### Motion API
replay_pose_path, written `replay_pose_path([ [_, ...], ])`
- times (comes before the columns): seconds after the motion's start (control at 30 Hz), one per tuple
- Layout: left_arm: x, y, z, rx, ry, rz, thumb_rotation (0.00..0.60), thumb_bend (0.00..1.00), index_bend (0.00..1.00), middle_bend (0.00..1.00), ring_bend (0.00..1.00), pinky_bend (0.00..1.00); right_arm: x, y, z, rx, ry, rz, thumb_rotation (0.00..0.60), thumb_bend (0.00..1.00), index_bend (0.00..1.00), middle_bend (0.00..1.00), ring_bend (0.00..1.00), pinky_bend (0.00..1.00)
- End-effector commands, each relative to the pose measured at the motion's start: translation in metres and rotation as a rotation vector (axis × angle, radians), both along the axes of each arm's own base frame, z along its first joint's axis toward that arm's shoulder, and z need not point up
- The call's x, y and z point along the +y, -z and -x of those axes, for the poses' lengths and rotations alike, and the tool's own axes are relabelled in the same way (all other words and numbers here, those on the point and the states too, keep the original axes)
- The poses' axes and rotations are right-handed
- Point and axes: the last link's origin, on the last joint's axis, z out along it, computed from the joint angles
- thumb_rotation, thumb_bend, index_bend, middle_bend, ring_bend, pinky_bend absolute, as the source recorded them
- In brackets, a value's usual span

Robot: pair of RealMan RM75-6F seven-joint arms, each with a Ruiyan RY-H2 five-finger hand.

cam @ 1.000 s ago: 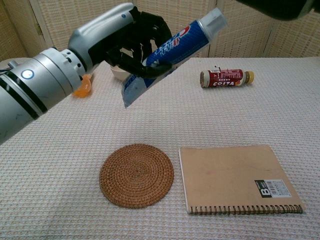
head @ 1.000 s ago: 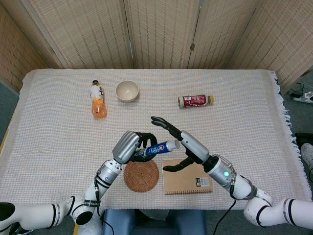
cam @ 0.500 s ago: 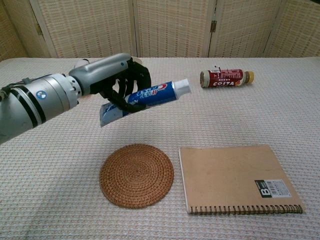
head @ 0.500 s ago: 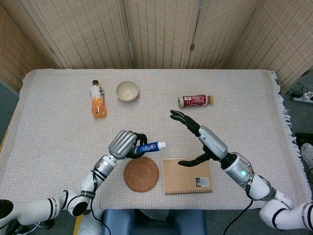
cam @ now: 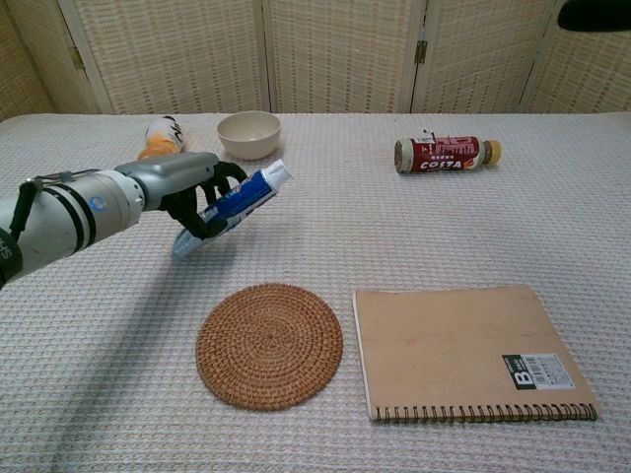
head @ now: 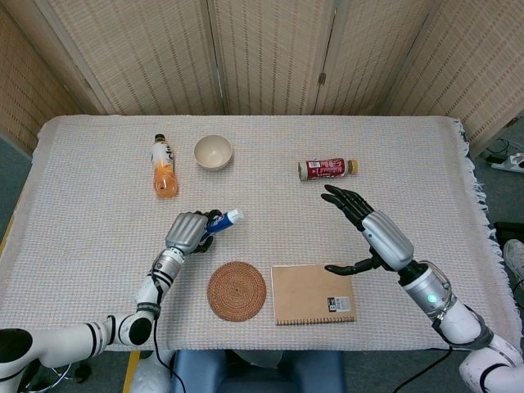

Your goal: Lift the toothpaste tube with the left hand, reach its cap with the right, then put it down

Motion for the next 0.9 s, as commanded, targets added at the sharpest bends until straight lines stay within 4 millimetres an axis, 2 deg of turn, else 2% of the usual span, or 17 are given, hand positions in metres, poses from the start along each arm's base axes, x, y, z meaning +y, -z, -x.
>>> replay_pose_path([
  [0.03,-0.001,-0.001,0.003,-0.02,-0.044,-0.006,0.6,0.46,0.19,0.35,0.31,0.36,0.003,-0.005,0.019,0.072,0.049,0.042,0.331,0.06,0.0,0.0,0.0,0.0],
  [0.2,-0.005,-0.02,0.009,-0.048,-0.07,-0.015,0.6,0.42,0.13,0.28,0.24,0.3,0.008,-0.013,0.043,0.147,0.105,0.078,0.332,0.06,0.0,0.0,0.0,0.0],
  [0.37,-0.013,-0.06,0.022,-0.092,-0.082,-0.076,0.6,0.42,0.13,0.26,0.23,0.26,0.015,-0.024,0.068,0.25,0.158,0.141,0.34,0.07,0.0,0.0,0.0,0.0],
  [0.43,-0.019,-0.08,0.032,-0.111,-0.095,-0.113,0.6,0.42,0.13,0.26,0.22,0.25,0.02,-0.028,0.076,0.306,0.176,0.164,0.397,0.07,0.0,0.0,0.0,0.0],
  [0.47,-0.023,-0.092,0.038,-0.12,-0.101,-0.139,0.6,0.42,0.13,0.26,0.22,0.24,0.022,-0.03,0.081,0.339,0.183,0.182,0.471,0.07,0.0,0.0,0.0,0.0],
  [0.53,-0.03,-0.112,0.05,-0.13,-0.106,-0.194,0.6,0.42,0.14,0.26,0.22,0.23,0.026,-0.033,0.089,0.381,0.201,0.21,0.57,0.06,0.0,0.0,0.0,0.0],
  [0.57,-0.034,-0.12,0.055,-0.13,-0.106,-0.219,0.6,0.42,0.15,0.26,0.23,0.23,0.028,-0.033,0.092,0.395,0.211,0.221,0.593,0.08,0.0,0.0,0.0,0.0],
  [0.67,-0.05,-0.145,0.074,-0.112,-0.102,-0.298,0.6,0.43,0.17,0.26,0.23,0.21,0.035,-0.034,0.103,0.433,0.246,0.242,0.6,0.17,0.0,0.0,0.0,0.0],
  [0.77,-0.07,-0.164,0.094,-0.073,-0.107,-0.359,0.6,0.42,0.18,0.26,0.23,0.19,0.043,-0.034,0.113,0.446,0.272,0.238,0.6,0.17,0.0,0.0,0.0,0.0],
  [0.9,-0.091,-0.179,0.112,-0.052,-0.125,-0.407,0.6,0.43,0.19,0.26,0.23,0.18,0.052,-0.035,0.12,0.438,0.293,0.235,0.6,0.17,0.0,0.0,0.0,0.0],
])
